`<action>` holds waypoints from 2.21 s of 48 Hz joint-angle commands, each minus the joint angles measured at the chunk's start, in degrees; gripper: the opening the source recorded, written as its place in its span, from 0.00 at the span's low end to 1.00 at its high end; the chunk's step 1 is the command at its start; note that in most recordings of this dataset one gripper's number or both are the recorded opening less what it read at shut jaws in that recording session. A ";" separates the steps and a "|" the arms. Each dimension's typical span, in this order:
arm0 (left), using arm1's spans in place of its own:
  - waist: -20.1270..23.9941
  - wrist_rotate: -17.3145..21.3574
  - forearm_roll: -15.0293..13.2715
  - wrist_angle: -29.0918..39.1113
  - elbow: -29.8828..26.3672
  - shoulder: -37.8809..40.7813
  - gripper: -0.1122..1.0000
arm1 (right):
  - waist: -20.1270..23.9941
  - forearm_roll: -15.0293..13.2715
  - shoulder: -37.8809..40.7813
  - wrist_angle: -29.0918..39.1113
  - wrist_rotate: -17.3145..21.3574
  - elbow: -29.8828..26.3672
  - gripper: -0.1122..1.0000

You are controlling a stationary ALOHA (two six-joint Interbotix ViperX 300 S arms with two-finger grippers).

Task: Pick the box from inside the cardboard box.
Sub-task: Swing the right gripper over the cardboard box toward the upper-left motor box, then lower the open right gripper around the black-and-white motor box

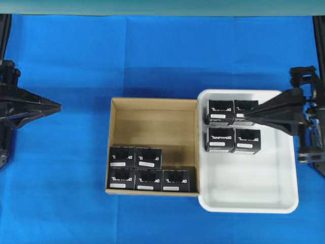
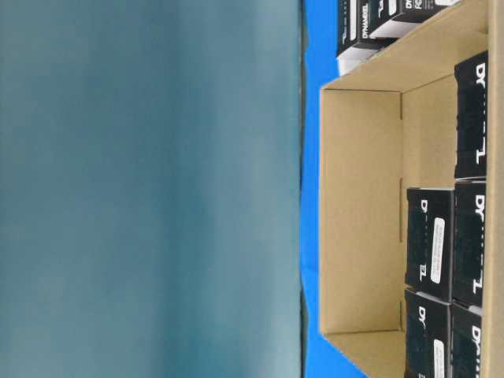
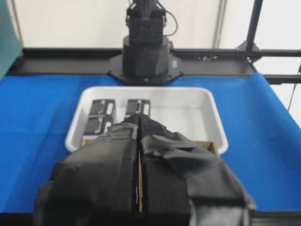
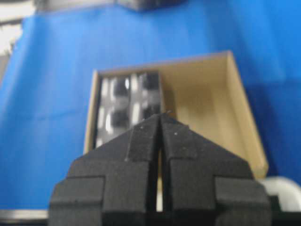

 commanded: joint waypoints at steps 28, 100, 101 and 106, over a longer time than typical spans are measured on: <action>0.26 -0.44 0.18 0.00 -1.85 0.09 0.06 | 3.60 1.14 36.56 36.91 1.76 -34.89 0.11; 0.18 -0.62 0.18 2.02 -2.46 -0.26 0.06 | 0.09 1.05 65.04 44.82 -11.07 -55.46 0.99; 0.18 -0.62 0.18 2.11 -2.37 -0.26 0.06 | 0.09 1.14 65.21 44.56 -11.07 -55.46 0.99; 0.18 -0.62 0.18 2.90 -2.46 -0.26 0.06 | 0.09 1.23 66.53 43.42 -11.16 -55.63 0.99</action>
